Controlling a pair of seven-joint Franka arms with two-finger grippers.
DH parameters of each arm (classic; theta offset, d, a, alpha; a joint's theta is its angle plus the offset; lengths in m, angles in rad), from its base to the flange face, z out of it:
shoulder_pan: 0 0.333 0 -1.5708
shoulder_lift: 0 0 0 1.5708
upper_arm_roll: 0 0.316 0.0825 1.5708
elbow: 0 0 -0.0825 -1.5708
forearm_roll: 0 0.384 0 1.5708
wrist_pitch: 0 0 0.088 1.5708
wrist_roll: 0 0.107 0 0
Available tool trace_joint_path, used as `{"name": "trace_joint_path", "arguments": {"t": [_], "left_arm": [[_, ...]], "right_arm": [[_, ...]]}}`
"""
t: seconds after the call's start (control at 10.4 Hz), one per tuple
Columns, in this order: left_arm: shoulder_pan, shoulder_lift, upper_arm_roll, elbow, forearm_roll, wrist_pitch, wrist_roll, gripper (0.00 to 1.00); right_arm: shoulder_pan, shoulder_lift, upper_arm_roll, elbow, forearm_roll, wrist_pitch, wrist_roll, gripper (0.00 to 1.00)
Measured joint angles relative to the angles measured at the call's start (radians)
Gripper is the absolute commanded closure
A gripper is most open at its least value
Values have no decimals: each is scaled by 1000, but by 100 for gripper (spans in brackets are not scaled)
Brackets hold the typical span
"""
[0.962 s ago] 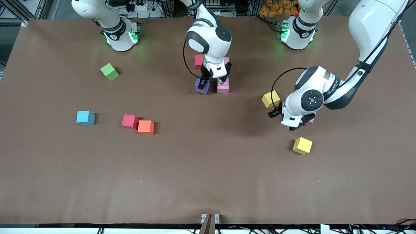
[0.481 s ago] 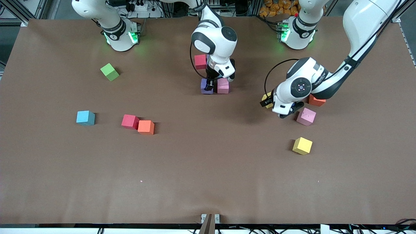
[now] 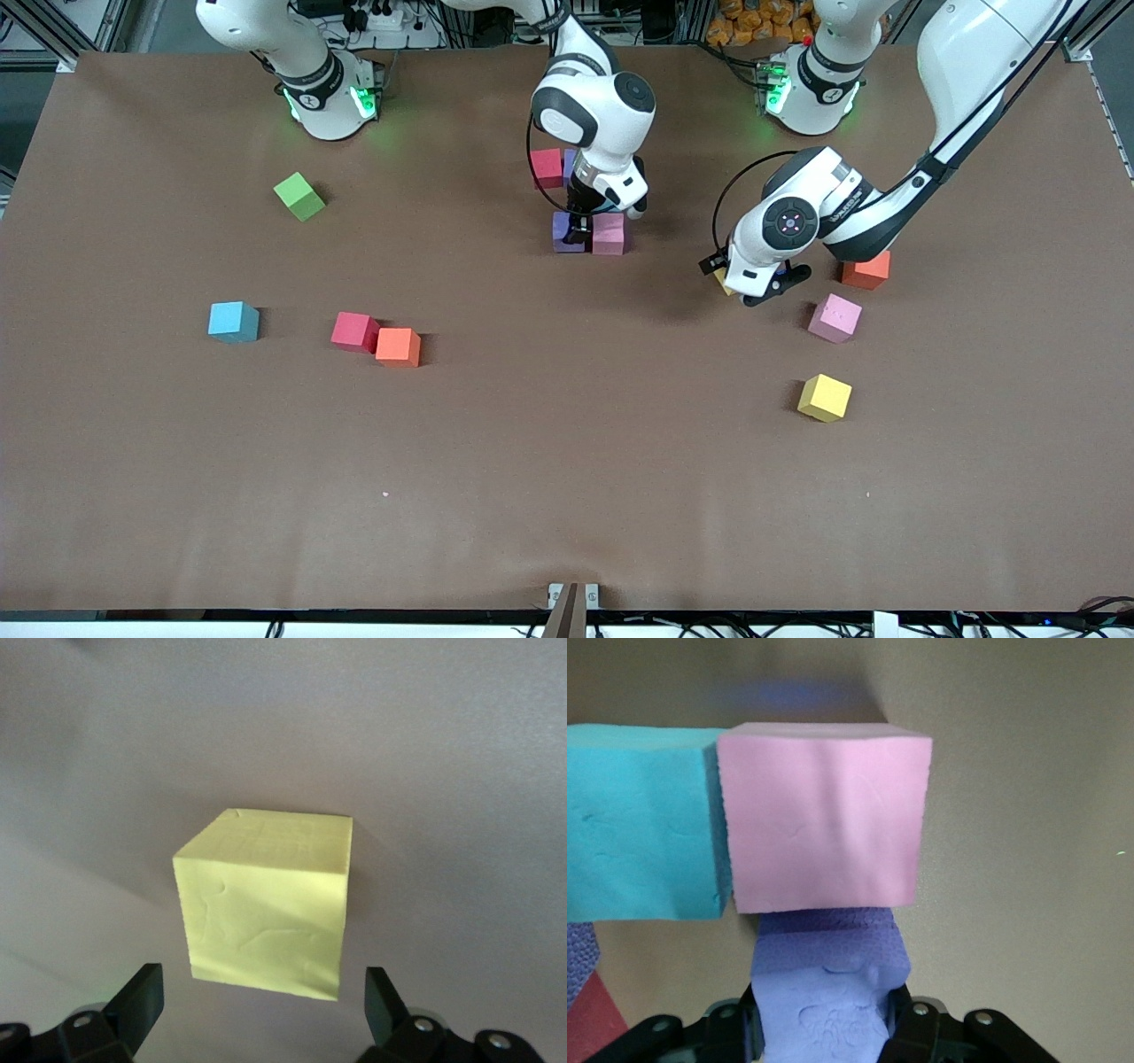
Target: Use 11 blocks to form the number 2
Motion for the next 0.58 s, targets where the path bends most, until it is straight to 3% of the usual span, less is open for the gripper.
{"name": "trace_joint_path", "arguments": {"t": [0.58], "left_arm": [[2, 10, 35, -9, 51, 57, 0, 0]], "right_arm": [[0, 12, 0, 19, -5, -2, -18, 91]]}}
